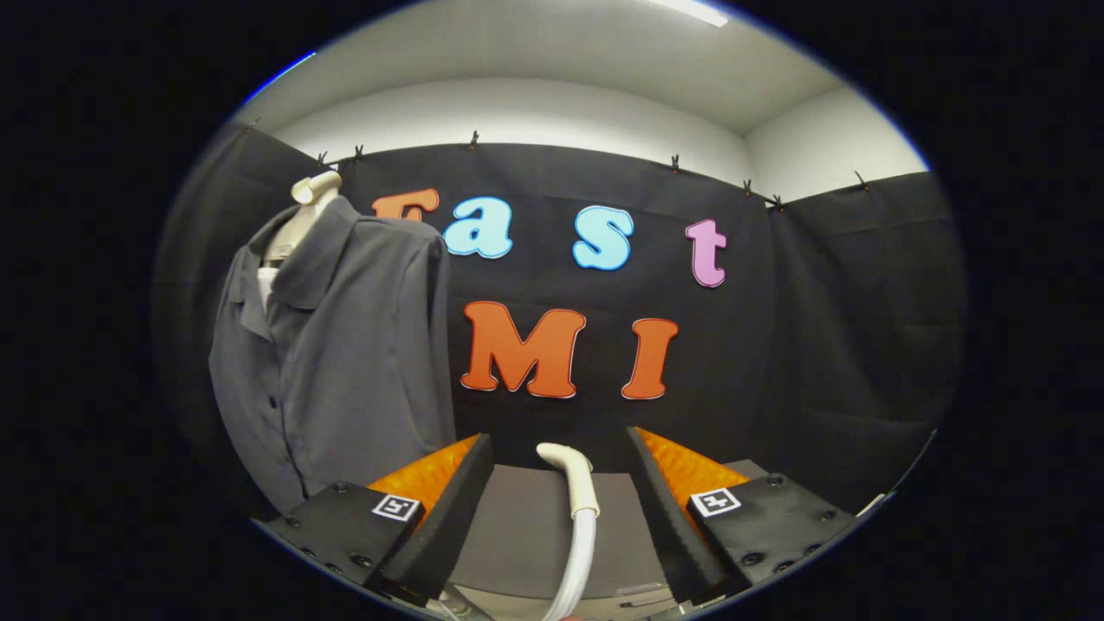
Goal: Iron the clothes twice with a garment steamer, once on the left side and once on the right side.
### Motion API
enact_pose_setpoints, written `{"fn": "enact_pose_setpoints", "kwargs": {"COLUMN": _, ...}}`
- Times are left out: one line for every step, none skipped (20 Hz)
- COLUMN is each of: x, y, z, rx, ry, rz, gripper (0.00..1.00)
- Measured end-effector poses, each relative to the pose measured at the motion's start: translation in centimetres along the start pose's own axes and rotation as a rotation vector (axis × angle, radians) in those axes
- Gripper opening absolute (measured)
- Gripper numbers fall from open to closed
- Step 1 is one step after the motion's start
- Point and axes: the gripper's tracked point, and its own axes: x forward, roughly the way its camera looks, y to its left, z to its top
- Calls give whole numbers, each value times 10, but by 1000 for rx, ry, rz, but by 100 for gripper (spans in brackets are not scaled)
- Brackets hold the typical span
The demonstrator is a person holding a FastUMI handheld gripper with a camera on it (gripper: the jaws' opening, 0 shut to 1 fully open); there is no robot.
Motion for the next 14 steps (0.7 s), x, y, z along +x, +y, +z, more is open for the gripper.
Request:
{"fn": "enact_pose_setpoints", "kwargs": {"x": 21, "y": -3, "z": -6, "rx": -12, "ry": 36, "rz": 12, "gripper": 98}}
{"fn": "enact_pose_setpoints", "kwargs": {"x": 40, "y": -6, "z": -17, "rx": -14, "ry": 91, "rz": 25, "gripper": 98}}
{"fn": "enact_pose_setpoints", "kwargs": {"x": 57, "y": -5, "z": -32, "rx": -11, "ry": 147, "rz": 51, "gripper": 98}}
{"fn": "enact_pose_setpoints", "kwargs": {"x": 77, "y": -6, "z": -45, "rx": -11, "ry": 185, "rz": 72, "gripper": 98}}
{"fn": "enact_pose_setpoints", "kwargs": {"x": 97, "y": -12, "z": -59, "rx": -13, "ry": 227, "rz": 81, "gripper": 98}}
{"fn": "enact_pose_setpoints", "kwargs": {"x": 115, "y": -19, "z": -74, "rx": -10, "ry": 272, "rz": 77, "gripper": 98}}
{"fn": "enact_pose_setpoints", "kwargs": {"x": 131, "y": -26, "z": -91, "rx": -9, "ry": 317, "rz": 73, "gripper": 98}}
{"fn": "enact_pose_setpoints", "kwargs": {"x": 142, "y": -32, "z": -106, "rx": -2, "ry": 361, "rz": 68, "gripper": 98}}
{"fn": "enact_pose_setpoints", "kwargs": {"x": 153, "y": -35, "z": -122, "rx": 10, "ry": 405, "rz": 68, "gripper": 99}}
{"fn": "enact_pose_setpoints", "kwargs": {"x": 158, "y": -34, "z": -135, "rx": 19, "ry": 448, "rz": 70, "gripper": 99}}
{"fn": "enact_pose_setpoints", "kwargs": {"x": 164, "y": -30, "z": -146, "rx": 21, "ry": 472, "rz": 86, "gripper": 99}}
{"fn": "enact_pose_setpoints", "kwargs": {"x": 171, "y": -26, "z": -156, "rx": 18, "ry": 495, "rz": 102, "gripper": 99}}
{"fn": "enact_pose_setpoints", "kwargs": {"x": 177, "y": -24, "z": -168, "rx": 16, "ry": 528, "rz": 107, "gripper": 99}}
{"fn": "enact_pose_setpoints", "kwargs": {"x": 183, "y": -24, "z": -182, "rx": 10, "ry": 573, "rz": 110, "gripper": 99}}
